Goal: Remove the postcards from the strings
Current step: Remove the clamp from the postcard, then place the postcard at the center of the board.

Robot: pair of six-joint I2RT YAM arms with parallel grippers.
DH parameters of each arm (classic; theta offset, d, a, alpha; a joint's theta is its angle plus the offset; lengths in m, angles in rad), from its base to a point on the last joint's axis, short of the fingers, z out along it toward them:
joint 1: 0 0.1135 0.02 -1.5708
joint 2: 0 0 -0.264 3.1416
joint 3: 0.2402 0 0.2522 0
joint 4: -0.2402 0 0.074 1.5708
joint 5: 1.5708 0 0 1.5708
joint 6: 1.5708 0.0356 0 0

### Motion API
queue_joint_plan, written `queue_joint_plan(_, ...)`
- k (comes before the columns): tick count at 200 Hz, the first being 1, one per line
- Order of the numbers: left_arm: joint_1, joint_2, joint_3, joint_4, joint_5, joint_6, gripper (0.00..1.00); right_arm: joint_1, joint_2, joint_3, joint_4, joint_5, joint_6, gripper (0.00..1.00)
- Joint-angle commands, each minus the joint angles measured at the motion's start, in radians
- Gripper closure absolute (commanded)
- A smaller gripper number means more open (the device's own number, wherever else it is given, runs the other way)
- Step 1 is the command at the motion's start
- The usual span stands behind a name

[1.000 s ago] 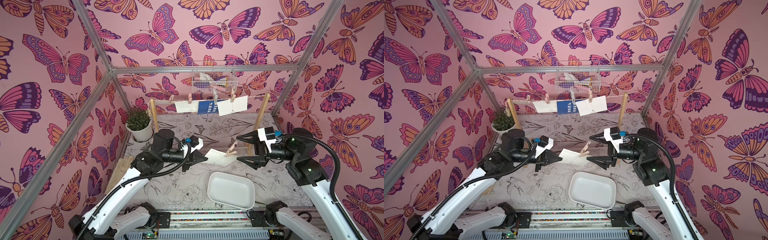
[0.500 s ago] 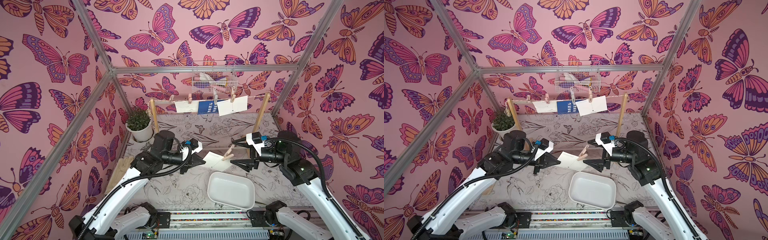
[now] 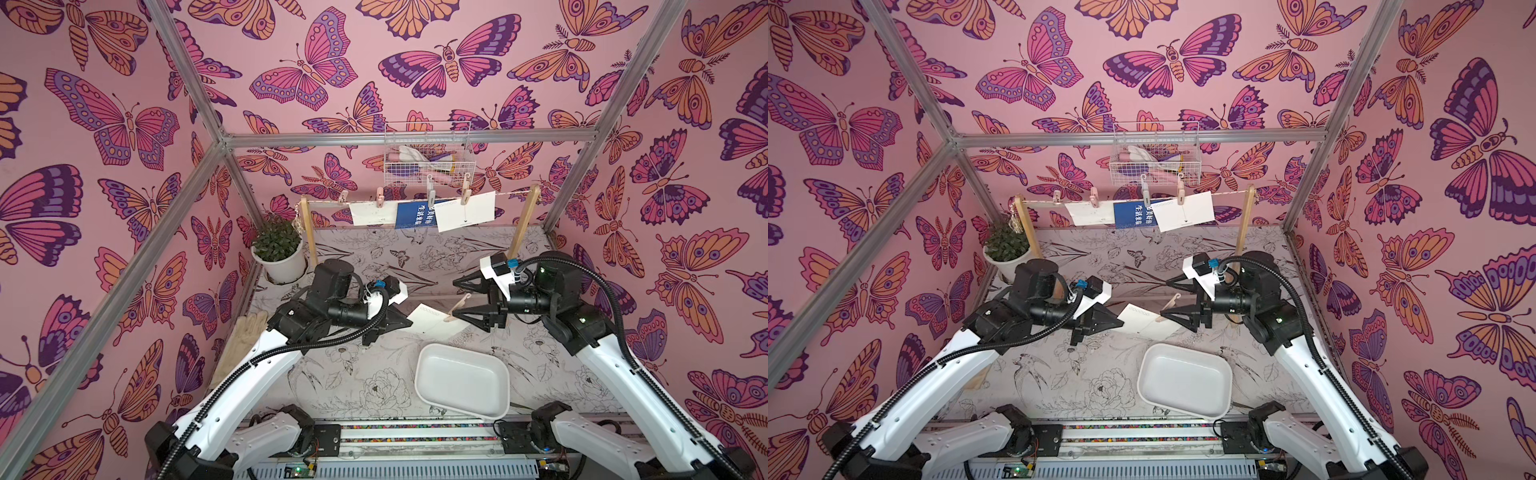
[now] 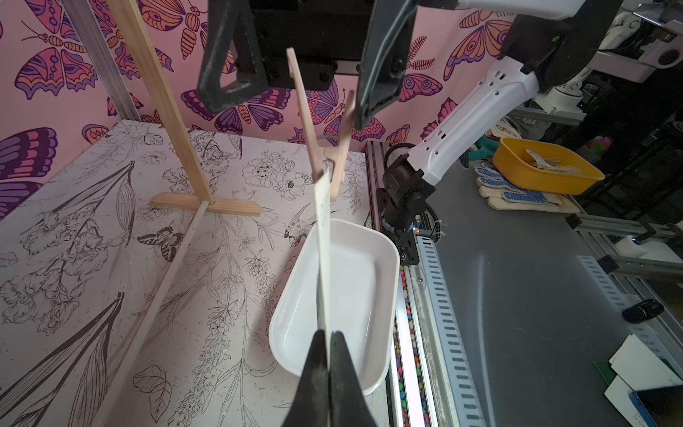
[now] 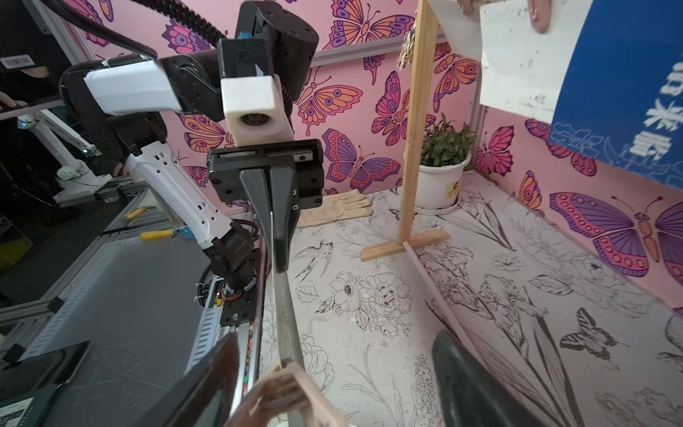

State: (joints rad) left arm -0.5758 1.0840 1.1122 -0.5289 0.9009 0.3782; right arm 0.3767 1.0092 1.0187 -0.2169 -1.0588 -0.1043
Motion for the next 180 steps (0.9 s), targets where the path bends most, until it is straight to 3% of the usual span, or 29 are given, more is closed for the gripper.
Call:
queue_joint_plan(1,0.005,-0.002,0.008,-0.005,0.012,0.017,1.00,0.005,0.000,0.022,0.056,-0.085,0.043,0.24)
queue_joint_plan(65,0.008,0.044,0.017,0.028,0.011,-0.032,1.00,0.009,-0.034,-0.009,0.104,-0.092,0.078,0.49)
queue_joint_plan(83,0.011,0.053,0.023,0.035,0.021,-0.041,1.00,0.010,-0.038,-0.018,0.106,-0.090,0.077,0.48)
queue_joint_plan(109,0.010,0.041,0.016,0.046,0.020,-0.042,1.00,0.010,-0.039,-0.039,0.109,-0.053,0.066,0.31)
queue_joint_plan(133,0.011,0.025,0.006,0.059,0.013,-0.048,1.00,0.013,-0.028,-0.045,0.116,-0.055,0.075,0.22)
queue_joint_plan(156,0.015,0.021,0.001,0.076,0.011,-0.054,1.00,0.022,-0.021,-0.046,0.116,-0.066,0.078,0.22)
queue_joint_plan(180,0.015,0.023,-0.005,0.089,0.009,-0.059,1.00,0.029,-0.015,-0.044,0.107,-0.078,0.078,0.28)
